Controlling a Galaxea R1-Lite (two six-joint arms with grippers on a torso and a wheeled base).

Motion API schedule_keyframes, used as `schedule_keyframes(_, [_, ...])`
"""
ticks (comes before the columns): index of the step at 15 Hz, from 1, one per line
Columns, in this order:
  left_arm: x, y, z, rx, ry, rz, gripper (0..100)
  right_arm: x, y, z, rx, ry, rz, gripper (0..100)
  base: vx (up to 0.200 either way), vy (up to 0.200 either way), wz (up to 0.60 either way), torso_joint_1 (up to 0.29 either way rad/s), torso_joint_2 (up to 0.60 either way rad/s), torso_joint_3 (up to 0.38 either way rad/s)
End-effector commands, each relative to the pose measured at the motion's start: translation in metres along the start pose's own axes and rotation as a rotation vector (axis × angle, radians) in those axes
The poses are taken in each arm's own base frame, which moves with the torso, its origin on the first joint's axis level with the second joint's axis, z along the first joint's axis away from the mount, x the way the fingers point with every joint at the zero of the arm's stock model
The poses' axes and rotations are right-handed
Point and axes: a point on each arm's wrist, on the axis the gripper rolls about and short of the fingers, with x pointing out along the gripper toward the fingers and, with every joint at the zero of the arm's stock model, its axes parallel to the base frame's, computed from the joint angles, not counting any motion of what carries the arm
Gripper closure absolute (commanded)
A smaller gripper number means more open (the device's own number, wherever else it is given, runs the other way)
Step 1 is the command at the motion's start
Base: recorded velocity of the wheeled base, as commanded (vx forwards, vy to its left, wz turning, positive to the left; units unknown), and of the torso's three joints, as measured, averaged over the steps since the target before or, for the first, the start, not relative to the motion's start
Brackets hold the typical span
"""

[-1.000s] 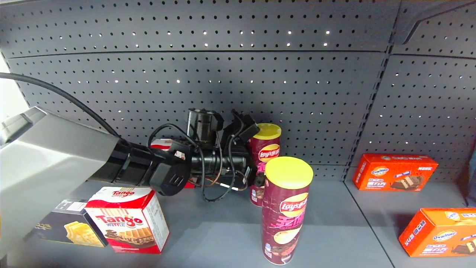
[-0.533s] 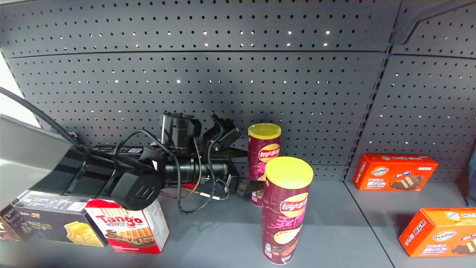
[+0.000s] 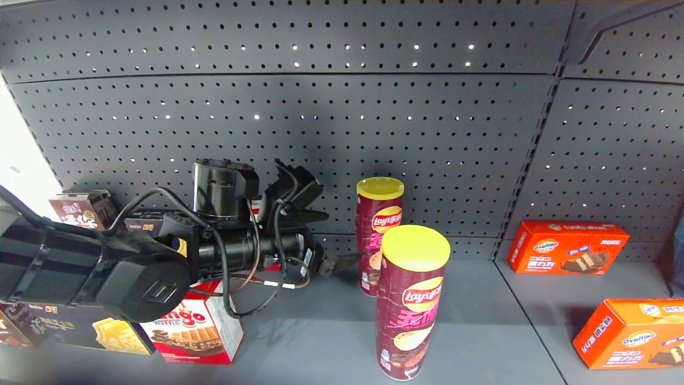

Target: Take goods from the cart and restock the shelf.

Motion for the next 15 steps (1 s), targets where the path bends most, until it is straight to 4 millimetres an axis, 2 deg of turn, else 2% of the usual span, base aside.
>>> schedule_keyframes(1, [-0.004,0.000,0.004,0.007,-0.005,0.034,0,0.000,0.000,0.000,0.000,0.003,0.001,0,0.000,0.000,0.00,0.000,0.00,0.000])
schedule_keyframes(7, [-0.003,0.001,-0.001,0.005,0.078,0.227,0,0.000,0.000,0.000,0.000,0.001,0.001,0,0.000,0.000,0.00,0.000,0.00,0.000])
schedule_keyframes(10, [0.000,0.000,-0.003,0.016,0.122,0.270,0,0.000,0.000,0.000,0.000,0.001,0.001,0,0.000,0.000,0.00,0.000,0.00,0.000])
schedule_keyframes(11, [0.005,-0.002,-0.008,0.017,0.156,0.308,0,0.000,0.000,0.000,0.000,0.001,0.001,0,0.000,0.000,0.00,0.000,0.00,0.000])
schedule_keyframes(15, [0.015,-0.009,-0.010,0.027,0.170,0.295,0,0.000,0.000,0.000,0.000,0.001,0.001,0,0.000,0.000,0.00,0.000,0.00,0.000])
